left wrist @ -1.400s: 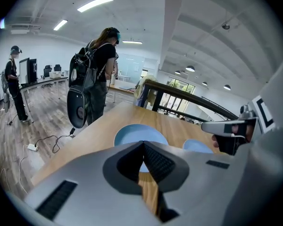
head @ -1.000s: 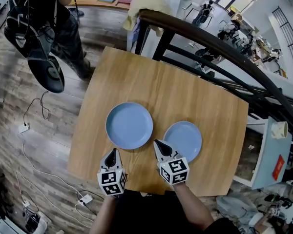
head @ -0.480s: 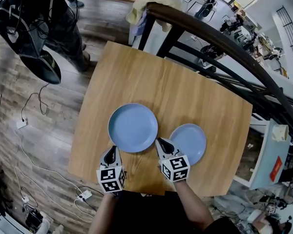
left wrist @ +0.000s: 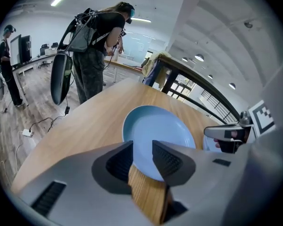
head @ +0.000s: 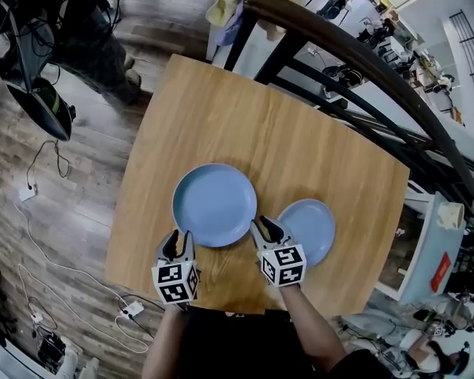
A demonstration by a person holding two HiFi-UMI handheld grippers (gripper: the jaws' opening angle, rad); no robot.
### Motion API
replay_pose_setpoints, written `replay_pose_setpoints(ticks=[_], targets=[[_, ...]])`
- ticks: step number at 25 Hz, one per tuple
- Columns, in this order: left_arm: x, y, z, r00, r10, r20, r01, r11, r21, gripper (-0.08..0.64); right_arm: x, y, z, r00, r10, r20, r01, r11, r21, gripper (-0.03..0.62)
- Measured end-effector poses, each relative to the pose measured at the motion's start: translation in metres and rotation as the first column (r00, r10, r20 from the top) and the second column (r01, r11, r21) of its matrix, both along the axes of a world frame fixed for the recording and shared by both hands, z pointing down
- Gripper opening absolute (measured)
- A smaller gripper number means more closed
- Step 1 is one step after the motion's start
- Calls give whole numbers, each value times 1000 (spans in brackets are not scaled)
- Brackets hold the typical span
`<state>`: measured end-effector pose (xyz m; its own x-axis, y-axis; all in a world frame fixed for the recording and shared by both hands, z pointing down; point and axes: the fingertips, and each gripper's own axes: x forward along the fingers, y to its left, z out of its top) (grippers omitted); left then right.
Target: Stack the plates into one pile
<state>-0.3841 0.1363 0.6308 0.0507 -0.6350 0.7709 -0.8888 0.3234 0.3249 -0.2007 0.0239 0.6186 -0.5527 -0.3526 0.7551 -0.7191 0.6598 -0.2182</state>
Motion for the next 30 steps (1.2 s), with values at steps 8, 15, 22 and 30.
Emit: replay_pose_setpoints(ticks=[8, 15, 22, 30], targets=[[-10, -3, 19, 1000, -18, -18, 17, 999, -29, 167, 3, -9, 27, 999, 18, -51, -19, 999, -39, 150], [-17, -7, 32, 999, -39, -36, 37, 998, -53, 176, 3, -19, 43, 996, 30, -83, -36, 997, -71, 166], [-15, -4, 46, 996, -57, -65, 51, 995, -90, 176, 5, -20, 56, 994, 31, -106, -43, 993, -111, 166], [-15, -8, 55, 996, -59, -64, 51, 992, -113, 141, 7, -21, 67, 986, 8, -167, -35, 987, -157, 121]])
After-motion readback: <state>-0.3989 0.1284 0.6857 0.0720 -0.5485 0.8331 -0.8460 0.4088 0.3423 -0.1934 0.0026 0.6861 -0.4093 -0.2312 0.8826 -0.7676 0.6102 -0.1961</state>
